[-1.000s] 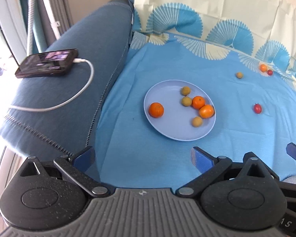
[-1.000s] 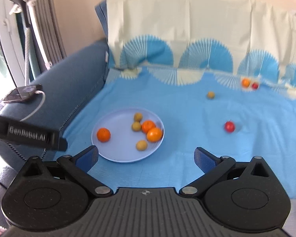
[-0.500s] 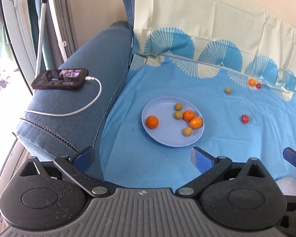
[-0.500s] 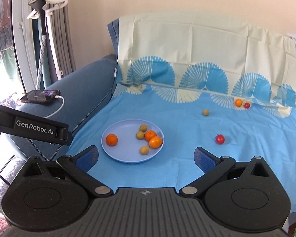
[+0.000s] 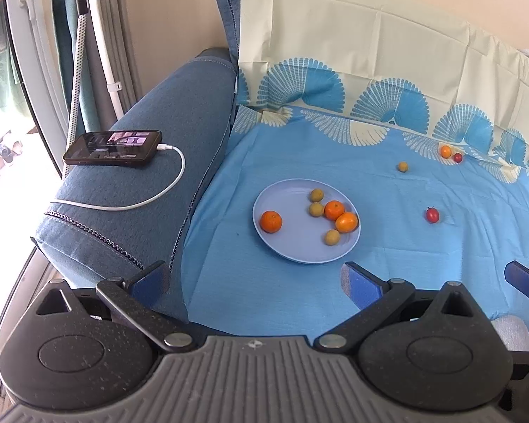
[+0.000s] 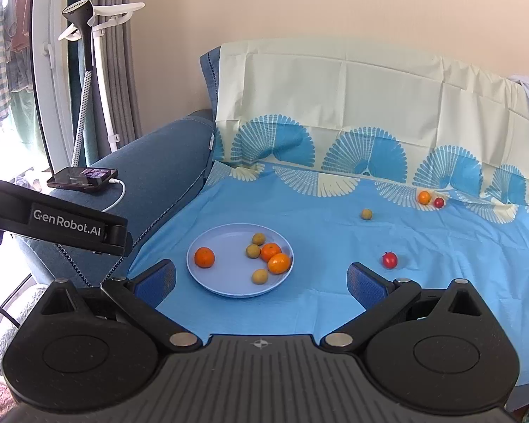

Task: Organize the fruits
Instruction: 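Lift both open tools away from the plate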

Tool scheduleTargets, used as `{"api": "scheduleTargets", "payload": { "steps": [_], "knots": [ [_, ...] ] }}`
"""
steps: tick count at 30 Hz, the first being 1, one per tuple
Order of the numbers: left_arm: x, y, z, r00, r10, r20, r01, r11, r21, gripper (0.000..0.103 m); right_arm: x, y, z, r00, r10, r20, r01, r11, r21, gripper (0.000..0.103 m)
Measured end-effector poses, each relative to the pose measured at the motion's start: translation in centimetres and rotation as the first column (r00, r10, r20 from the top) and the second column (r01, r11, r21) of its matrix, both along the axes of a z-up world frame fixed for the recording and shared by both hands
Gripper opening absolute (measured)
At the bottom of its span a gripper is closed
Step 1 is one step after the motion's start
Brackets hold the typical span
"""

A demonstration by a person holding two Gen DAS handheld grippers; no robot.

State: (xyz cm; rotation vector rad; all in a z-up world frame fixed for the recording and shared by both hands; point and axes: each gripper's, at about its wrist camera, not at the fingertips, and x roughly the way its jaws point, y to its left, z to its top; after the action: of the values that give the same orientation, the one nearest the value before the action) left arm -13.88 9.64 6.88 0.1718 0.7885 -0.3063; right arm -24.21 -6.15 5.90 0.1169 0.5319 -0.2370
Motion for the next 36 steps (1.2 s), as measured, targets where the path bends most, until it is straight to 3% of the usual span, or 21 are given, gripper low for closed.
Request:
{"api": "scheduleTargets", "payload": {
  "steps": [16, 27, 32, 36],
  "knots": [
    [1.4, -0.1, -1.0, 0.999, 0.011, -0.033, -0.01, 1.0, 0.009, 0.103, 0.8, 0.1, -0.7, 1.0, -0.002, -0.03, 0.002, 1.0, -0.001, 0.102],
    [3.3, -1.2, -2.4, 0.997, 0.032, -0.067, -0.028, 0.998, 0.056, 0.103, 2.3, -0.8, -2.1, 0.998, 0.013, -0.06, -0.011, 0.999, 0.03, 0.102],
    [4.8, -2.5, -3.2, 0.995, 0.037, -0.093, -0.028, 0.996, 0.09, 0.103, 3.1, -2.1, -3.1, 0.997, 0.003, -0.071, 0.0, 0.999, 0.046, 0.102],
    [6.1, -5.4, -3.1, 0.995, 0.0, -0.1, 0.01, 0.995, 0.098, 0.103, 3.3, -4.8, -3.3, 0.997, -0.063, -0.035, 0.063, 0.998, 0.019, 0.102]
  ]
}}
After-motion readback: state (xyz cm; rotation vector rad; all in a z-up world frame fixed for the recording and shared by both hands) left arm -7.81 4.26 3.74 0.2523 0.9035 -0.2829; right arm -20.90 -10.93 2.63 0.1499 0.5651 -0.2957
